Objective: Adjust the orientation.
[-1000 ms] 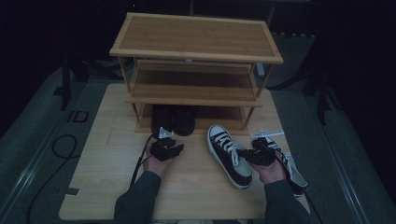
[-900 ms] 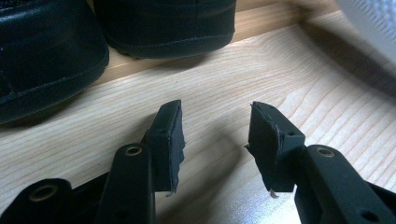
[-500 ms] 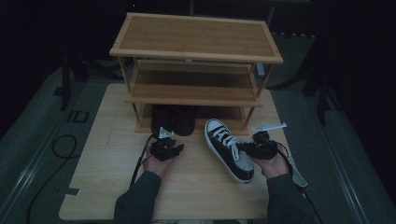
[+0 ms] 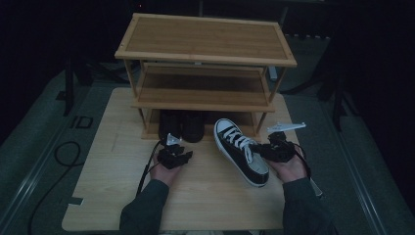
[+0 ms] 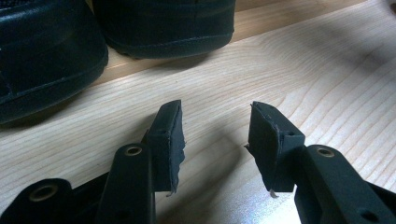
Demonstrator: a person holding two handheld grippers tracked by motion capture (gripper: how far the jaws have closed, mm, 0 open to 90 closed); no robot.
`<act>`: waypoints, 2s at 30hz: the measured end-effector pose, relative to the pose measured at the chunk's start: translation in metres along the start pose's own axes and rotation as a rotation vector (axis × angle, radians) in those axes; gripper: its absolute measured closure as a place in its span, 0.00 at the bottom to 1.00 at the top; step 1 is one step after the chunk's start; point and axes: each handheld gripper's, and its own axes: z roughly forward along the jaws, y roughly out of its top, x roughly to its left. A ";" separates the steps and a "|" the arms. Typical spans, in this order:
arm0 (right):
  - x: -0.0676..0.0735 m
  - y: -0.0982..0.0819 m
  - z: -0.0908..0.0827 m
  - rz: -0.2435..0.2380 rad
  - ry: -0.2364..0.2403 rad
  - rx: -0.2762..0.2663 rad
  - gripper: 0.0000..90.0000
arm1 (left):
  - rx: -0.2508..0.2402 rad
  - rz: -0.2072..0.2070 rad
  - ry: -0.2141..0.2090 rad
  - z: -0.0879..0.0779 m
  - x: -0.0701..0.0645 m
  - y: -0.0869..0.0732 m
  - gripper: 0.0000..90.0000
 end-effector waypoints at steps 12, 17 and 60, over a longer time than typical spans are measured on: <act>0.003 0.013 -0.012 -0.025 0.021 -0.020 0.98 | 0.000 0.001 0.001 0.000 0.000 0.000 0.61; 0.005 0.020 -0.018 -0.030 0.034 -0.035 0.98 | -0.003 -0.002 0.002 0.000 0.000 0.000 0.61; 0.015 0.053 -0.035 -0.119 0.147 -0.066 0.98 | -0.001 0.002 0.001 0.000 0.000 0.000 0.61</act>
